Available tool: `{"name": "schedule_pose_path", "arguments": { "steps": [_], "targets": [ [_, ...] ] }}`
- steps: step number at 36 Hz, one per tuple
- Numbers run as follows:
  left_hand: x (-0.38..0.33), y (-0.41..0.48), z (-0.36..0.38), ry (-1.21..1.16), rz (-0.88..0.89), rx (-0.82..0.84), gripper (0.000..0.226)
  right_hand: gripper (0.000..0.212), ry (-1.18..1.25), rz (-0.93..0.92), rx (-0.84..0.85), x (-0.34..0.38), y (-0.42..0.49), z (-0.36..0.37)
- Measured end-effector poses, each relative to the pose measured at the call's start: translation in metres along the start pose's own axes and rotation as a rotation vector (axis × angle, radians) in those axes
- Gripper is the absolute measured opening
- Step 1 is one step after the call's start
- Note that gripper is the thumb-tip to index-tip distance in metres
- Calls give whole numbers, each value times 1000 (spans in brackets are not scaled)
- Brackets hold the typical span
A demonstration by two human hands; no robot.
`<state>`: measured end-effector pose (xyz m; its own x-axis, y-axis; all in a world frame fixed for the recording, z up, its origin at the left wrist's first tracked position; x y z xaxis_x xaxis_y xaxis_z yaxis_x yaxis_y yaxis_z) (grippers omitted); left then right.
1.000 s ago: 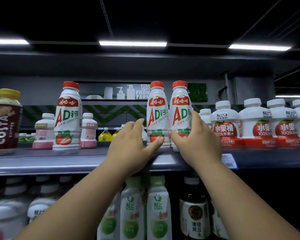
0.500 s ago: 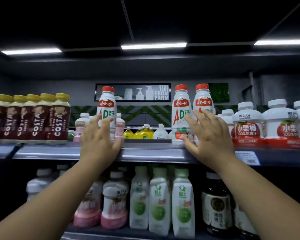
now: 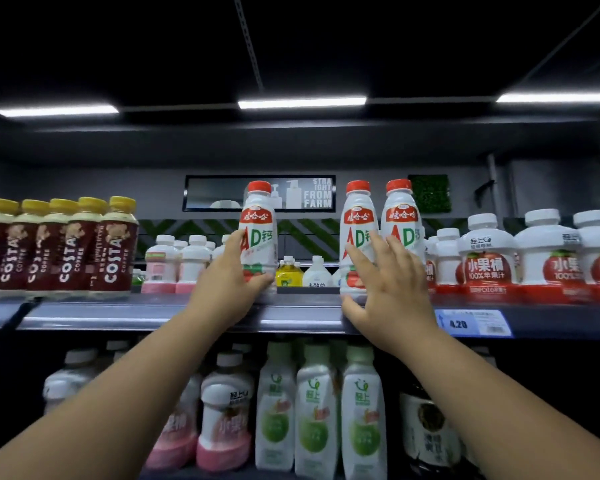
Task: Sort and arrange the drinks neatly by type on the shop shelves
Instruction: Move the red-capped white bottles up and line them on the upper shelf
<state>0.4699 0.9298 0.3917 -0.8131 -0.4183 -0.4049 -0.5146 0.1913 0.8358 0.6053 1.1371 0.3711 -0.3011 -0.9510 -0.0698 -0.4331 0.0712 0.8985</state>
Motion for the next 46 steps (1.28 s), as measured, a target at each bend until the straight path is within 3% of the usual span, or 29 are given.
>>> {"name": "schedule_pose_path", "arguments": {
  "steps": [10, 20, 26, 38, 46],
  "targets": [
    [-56, -2, 60, 13, 98, -2, 83, 77, 59, 233, -75, -45, 6, -5],
    [-59, -2, 69, 49, 112, -19, 81, 77, 160, 222, -53, -41, 3, -3],
    [-57, -7, 68, 65, 138, -35, 83, 85, 144, 337, -26, -42, 4, -5],
    [-55, -12, 67, 97, 118, -17, 81, 85, 251, 356, -54, -44, 1, -4],
    [-55, -29, 62, 188, 193, 58, 82, 80, 116, 282, 36, -33, -25, -3]
  ]
}}
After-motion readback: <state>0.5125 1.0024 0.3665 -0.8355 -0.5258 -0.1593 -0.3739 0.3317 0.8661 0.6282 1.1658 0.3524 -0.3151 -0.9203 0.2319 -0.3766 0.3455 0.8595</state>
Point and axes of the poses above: each hand's wrist, its own y-axis towards the middle knuckle, its own z-axis out of the palm, x = y × z, the point moved 1 cm from there along y, towards the middle knuckle, and after that the axes turned 1 degree about -y, right-handed, at the moved point
